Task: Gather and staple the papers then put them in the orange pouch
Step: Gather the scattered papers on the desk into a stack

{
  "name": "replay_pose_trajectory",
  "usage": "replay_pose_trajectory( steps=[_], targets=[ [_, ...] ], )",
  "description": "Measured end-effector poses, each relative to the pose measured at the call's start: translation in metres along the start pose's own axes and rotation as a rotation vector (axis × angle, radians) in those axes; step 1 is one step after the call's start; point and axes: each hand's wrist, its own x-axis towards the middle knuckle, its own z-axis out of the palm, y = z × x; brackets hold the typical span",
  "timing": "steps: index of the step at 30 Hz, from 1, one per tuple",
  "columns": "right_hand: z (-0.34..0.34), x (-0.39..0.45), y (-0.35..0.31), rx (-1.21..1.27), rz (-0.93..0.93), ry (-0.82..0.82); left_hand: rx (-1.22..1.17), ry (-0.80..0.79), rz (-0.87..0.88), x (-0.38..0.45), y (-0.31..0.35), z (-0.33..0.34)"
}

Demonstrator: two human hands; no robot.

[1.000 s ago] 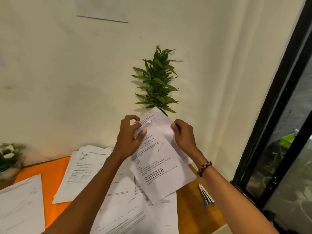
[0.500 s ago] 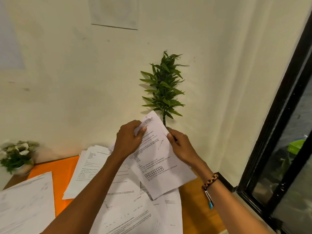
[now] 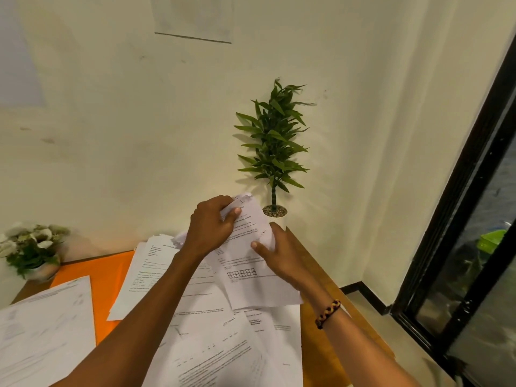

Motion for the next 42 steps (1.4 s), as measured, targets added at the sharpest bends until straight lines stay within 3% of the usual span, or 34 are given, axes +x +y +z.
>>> replay_pose_trajectory(
  steps=[2, 7, 12, 17, 24, 30, 35, 39, 42],
  targets=[
    [0.010, -0.003, 0.006, 0.033, 0.051, 0.049, -0.028, -0.035, 0.030, -0.003, 0.000, 0.000],
    [0.015, -0.015, 0.015, 0.167, 0.009, -0.030, -0.051, -0.129, 0.064, -0.008, -0.003, 0.000],
    [0.010, -0.018, 0.025, 0.169, 0.024, -0.006, -0.142, -0.282, 0.109, -0.012, 0.000, -0.003],
    [0.008, -0.022, 0.028, 0.109, -0.022, 0.021, 0.166, -0.370, 0.258, -0.012, 0.002, 0.003],
    [0.003, -0.020, 0.016, 0.010, -0.057, -0.062, 0.246, -0.235, 0.277, -0.001, 0.012, -0.004],
    [-0.014, -0.029, -0.009, 0.143, -0.112, -0.092, 0.177, -0.063, 0.297, 0.023, 0.034, -0.033],
    [-0.021, -0.038, 0.015, 0.261, 0.045, -0.003, 0.111, 0.032, 0.249, 0.042, 0.030, -0.059],
    [-0.012, -0.054, 0.050, 0.093, 0.122, 0.012, 0.066, 0.165, 0.172, 0.045, 0.016, -0.070],
    [0.005, -0.069, 0.077, 0.003, 0.221, -0.033, 0.018, 0.129, 0.148, 0.041, 0.005, -0.070]
  ],
)
